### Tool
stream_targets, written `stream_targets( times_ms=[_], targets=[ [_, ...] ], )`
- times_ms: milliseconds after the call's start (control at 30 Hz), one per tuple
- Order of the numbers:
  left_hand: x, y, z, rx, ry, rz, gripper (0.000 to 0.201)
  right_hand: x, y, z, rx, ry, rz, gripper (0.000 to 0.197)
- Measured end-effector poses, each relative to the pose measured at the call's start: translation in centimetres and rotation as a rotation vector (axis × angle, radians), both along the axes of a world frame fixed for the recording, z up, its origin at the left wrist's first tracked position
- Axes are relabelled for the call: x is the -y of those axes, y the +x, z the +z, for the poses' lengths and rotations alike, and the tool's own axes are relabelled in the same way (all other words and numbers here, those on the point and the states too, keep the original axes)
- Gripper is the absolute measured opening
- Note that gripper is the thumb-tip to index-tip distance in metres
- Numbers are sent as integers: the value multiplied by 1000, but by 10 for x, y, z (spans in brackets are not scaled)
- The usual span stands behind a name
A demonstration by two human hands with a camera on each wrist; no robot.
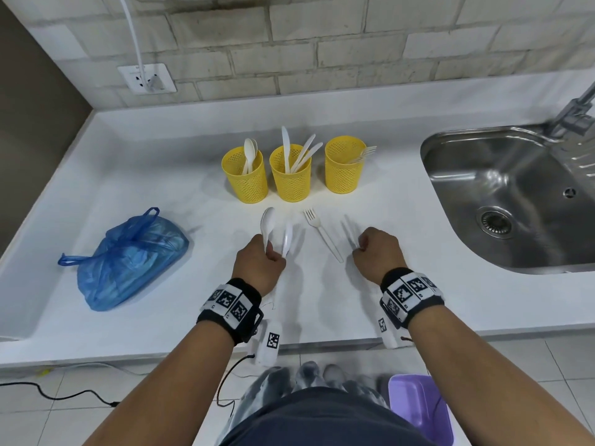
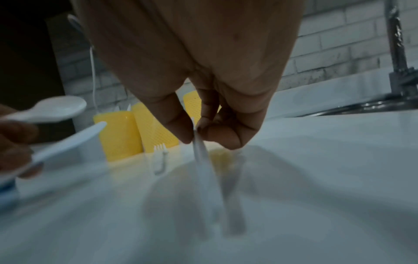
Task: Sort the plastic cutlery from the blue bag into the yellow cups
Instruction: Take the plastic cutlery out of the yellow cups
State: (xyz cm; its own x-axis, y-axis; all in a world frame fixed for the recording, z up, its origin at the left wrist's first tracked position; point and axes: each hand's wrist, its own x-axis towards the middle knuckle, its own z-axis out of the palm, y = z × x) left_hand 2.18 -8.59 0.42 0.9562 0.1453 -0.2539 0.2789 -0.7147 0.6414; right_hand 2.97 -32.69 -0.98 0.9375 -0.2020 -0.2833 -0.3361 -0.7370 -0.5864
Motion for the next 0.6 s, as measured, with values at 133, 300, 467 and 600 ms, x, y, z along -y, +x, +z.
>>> stream_targets(
  times_ms=[133,300,467,600],
  targets=[
    [8,4,7,56,-85,-6,18,-22,-2,24,106,213,-23,6],
    [20,6,21,125,-243,-45,25,-46,-3,53,114,461,52,14],
    [25,7,28,169,-350,-60,27,-52,-1,59,112,490,115,14],
    [28,7,34,177,-360,-70,27,-55,2,57,139,489,97,14]
  ],
)
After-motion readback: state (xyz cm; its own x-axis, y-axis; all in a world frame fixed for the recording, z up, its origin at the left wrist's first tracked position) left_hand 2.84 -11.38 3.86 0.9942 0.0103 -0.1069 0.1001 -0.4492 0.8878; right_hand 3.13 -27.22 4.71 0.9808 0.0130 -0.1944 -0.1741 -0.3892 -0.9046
